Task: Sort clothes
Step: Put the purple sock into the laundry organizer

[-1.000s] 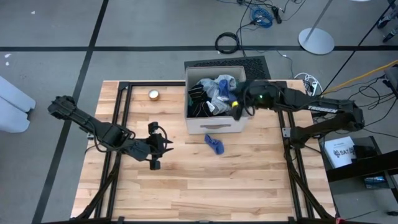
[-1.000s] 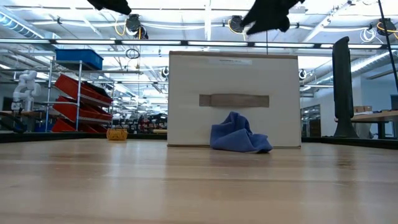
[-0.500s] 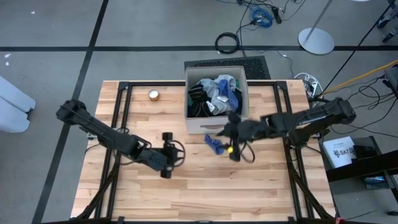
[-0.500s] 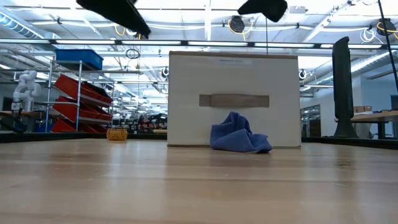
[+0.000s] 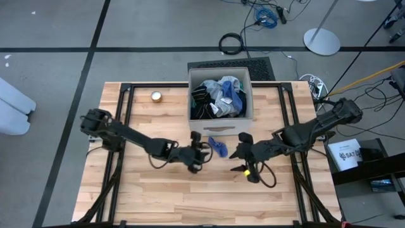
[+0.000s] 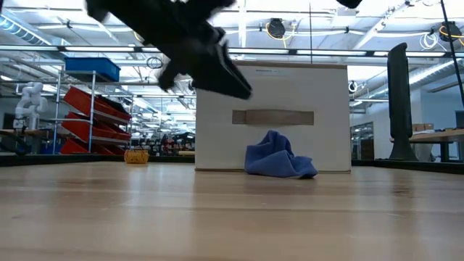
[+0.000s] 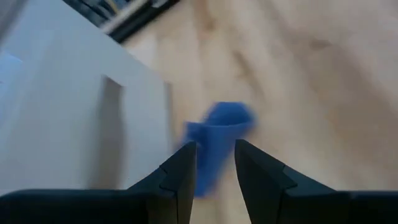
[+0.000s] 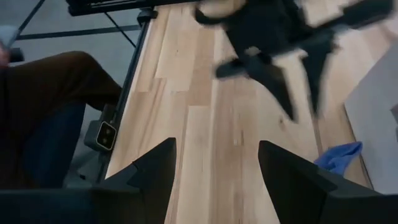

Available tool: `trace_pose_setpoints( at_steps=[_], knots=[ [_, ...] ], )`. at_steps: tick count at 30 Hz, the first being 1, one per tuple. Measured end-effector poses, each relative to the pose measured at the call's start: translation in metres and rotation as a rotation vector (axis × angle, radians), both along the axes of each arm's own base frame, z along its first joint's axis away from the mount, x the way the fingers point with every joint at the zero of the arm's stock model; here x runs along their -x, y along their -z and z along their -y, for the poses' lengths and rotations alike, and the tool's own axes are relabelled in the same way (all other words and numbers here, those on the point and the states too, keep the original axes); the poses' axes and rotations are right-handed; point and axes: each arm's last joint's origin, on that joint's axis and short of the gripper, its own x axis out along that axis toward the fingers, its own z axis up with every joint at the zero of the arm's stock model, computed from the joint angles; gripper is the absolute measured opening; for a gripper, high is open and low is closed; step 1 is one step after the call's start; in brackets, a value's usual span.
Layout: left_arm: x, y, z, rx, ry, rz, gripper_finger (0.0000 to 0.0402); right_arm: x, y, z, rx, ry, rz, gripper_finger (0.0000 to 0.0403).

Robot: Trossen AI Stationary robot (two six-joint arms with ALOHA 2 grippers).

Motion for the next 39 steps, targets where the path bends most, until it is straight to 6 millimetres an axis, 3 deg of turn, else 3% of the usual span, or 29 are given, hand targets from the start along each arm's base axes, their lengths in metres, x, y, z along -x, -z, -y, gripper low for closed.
trace_pose_setpoints(
  at_steps=[5,10,17,25,29,39],
  knots=[
    [-0.020,0.015,-0.023,-0.180,0.022,0.017,0.0120,0.005,-0.002,-0.007,0.019,-0.041,0.010,0.0215],
    [-0.034,0.024,-0.035,-0.103,0.112,-0.007,0.0120,0.007,0.001,-0.006,0.039,-0.048,-0.016,0.0215],
    [-0.057,0.015,-0.035,-0.059,0.035,0.037,0.0126,0.007,0.002,-0.005,0.080,-0.076,-0.021,0.0215],
    [-0.059,0.011,-0.037,-0.045,0.021,-0.044,0.0189,0.007,0.001,-0.005,0.101,-0.090,-0.014,0.0215],
    [-0.060,0.022,-0.040,-0.025,0.045,-0.092,0.0211,0.005,0.001,-0.002,0.100,-0.081,-0.008,0.0215],
    [-0.066,0.058,-0.050,-0.048,-0.016,-0.180,0.0214,0.004,0.000,0.000,0.098,-0.072,-0.002,0.0215]
  ],
)
